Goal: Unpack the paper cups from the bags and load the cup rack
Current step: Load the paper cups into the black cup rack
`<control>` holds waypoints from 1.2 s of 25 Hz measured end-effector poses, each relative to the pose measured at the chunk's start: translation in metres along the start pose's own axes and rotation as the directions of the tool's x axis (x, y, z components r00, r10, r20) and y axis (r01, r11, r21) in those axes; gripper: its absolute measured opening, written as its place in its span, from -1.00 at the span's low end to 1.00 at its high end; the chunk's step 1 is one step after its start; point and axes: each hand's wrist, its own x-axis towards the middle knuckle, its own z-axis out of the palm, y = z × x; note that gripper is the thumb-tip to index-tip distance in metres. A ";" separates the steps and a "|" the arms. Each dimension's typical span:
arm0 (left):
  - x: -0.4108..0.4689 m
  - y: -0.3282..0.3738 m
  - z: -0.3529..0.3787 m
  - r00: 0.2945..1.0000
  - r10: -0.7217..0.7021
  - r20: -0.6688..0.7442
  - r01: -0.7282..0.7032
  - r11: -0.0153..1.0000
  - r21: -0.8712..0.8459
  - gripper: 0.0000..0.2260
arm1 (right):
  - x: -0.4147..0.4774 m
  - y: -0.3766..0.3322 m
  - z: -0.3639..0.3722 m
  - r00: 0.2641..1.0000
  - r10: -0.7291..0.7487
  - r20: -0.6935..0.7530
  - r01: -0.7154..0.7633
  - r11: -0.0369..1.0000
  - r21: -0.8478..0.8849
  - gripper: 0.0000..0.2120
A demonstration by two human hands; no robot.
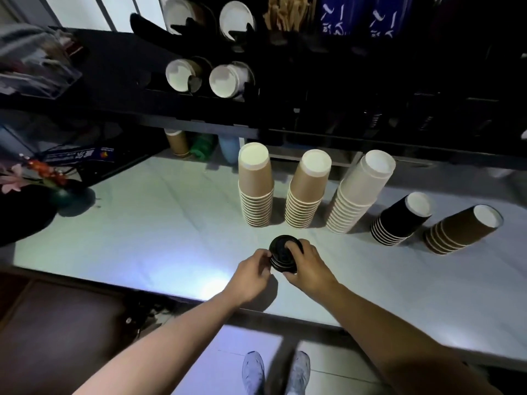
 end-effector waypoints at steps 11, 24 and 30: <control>-0.018 0.056 -0.086 0.823 0.557 -0.111 -0.473 0.781 0.408 -0.57 | -0.018 -0.046 -0.111 0.963 -0.225 -0.149 0.218 0.974 -0.059 -0.29; 0.048 0.166 -0.211 0.581 0.793 -0.185 -0.478 0.516 0.711 -0.59 | 0.031 -0.090 -0.287 0.848 -0.285 -0.446 0.094 0.911 -0.402 -0.26; 0.088 0.175 -0.224 0.732 0.635 -0.247 -0.276 0.607 0.745 -0.44 | 0.092 -0.083 -0.326 0.843 -0.212 -0.494 -0.014 0.909 -0.416 -0.22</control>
